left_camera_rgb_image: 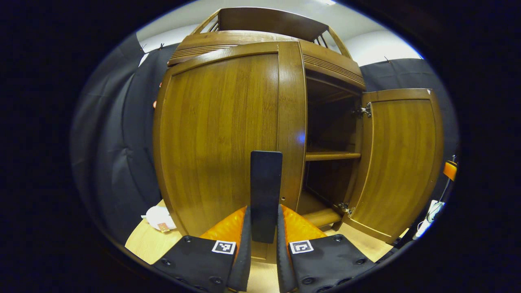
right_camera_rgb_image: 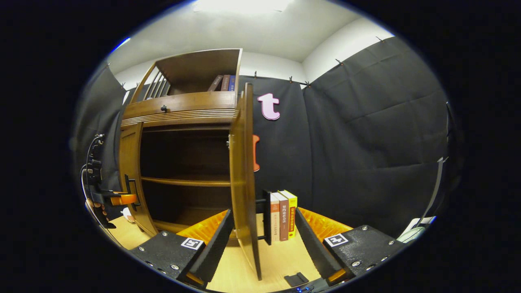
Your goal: Open the right door of the double-door shoe cabinet with the right hand, and open the left door with the left hand.
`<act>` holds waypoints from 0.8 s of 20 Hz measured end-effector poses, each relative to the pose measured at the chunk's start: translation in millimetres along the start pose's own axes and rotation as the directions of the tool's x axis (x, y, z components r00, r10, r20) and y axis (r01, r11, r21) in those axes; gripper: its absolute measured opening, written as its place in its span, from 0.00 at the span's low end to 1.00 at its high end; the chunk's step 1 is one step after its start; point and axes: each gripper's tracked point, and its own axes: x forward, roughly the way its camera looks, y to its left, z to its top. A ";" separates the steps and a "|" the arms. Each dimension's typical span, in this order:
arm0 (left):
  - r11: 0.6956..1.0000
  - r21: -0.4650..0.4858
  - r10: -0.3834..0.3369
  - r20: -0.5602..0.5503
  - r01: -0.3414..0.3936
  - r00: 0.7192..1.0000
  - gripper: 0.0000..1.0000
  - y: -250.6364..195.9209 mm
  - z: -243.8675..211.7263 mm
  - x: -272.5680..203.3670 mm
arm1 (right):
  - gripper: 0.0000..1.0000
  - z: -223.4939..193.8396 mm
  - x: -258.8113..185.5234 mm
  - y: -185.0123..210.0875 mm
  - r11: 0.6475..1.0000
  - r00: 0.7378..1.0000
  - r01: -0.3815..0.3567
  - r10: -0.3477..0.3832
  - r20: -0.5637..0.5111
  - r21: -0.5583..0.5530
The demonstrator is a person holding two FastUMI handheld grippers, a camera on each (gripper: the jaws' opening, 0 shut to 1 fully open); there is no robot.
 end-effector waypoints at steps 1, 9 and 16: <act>1.000 -0.002 -0.003 0.001 0.003 1.000 0.36 2.1 -0.5 -9.4 | 0.92 0.1 -1.4 8.1 1.000 1.000 -0.013 0.013 -0.001 0.001; 1.000 -0.008 0.023 0.008 -0.022 1.000 0.30 41.4 -0.1 -71.9 | 0.92 3.3 -9.8 77.8 0.993 0.993 -0.121 0.121 0.005 -0.004; 0.995 0.036 0.089 0.034 -0.090 0.995 0.17 74.1 -3.4 -106.3 | 0.92 3.3 -15.9 94.3 0.984 0.984 -0.178 0.178 0.003 0.007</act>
